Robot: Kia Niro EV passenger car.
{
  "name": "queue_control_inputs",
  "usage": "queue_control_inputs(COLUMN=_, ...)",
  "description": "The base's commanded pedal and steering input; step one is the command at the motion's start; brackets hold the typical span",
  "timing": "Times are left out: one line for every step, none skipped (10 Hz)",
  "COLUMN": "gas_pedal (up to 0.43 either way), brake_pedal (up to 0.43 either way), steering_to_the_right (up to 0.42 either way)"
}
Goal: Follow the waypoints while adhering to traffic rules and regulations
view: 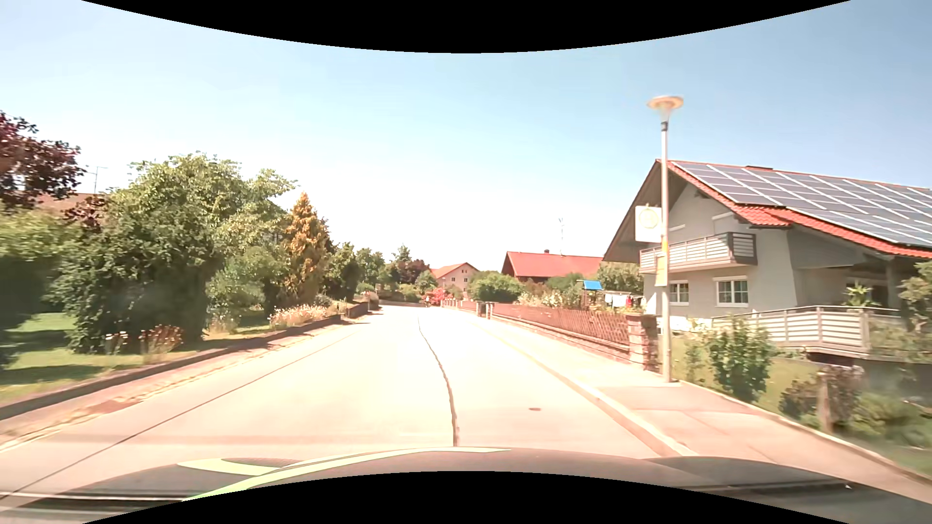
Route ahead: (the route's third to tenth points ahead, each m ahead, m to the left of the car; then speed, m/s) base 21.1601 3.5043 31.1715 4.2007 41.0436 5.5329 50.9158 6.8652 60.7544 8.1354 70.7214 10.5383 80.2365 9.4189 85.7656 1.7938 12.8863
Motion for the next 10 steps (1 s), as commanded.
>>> queue_control_inputs(gas_pedal=0.000, brake_pedal=0.000, steering_to_the_right=-0.025)
queue_control_inputs(gas_pedal=0.000, brake_pedal=0.000, steering_to_the_right=-0.024)
queue_control_inputs(gas_pedal=0.000, brake_pedal=0.000, steering_to_the_right=-0.024)
queue_control_inputs(gas_pedal=0.000, brake_pedal=0.000, steering_to_the_right=-0.023)
queue_control_inputs(gas_pedal=0.000, brake_pedal=0.000, steering_to_the_right=-0.020)
queue_control_inputs(gas_pedal=0.000, brake_pedal=0.000, steering_to_the_right=-0.019)
queue_control_inputs(gas_pedal=0.000, brake_pedal=0.000, steering_to_the_right=-0.018)
queue_control_inputs(gas_pedal=0.000, brake_pedal=0.000, steering_to_the_right=-0.018)
queue_control_inputs(gas_pedal=0.000, brake_pedal=0.000, steering_to_the_right=-0.018)
queue_control_inputs(gas_pedal=0.000, brake_pedal=0.006, steering_to_the_right=-0.018)
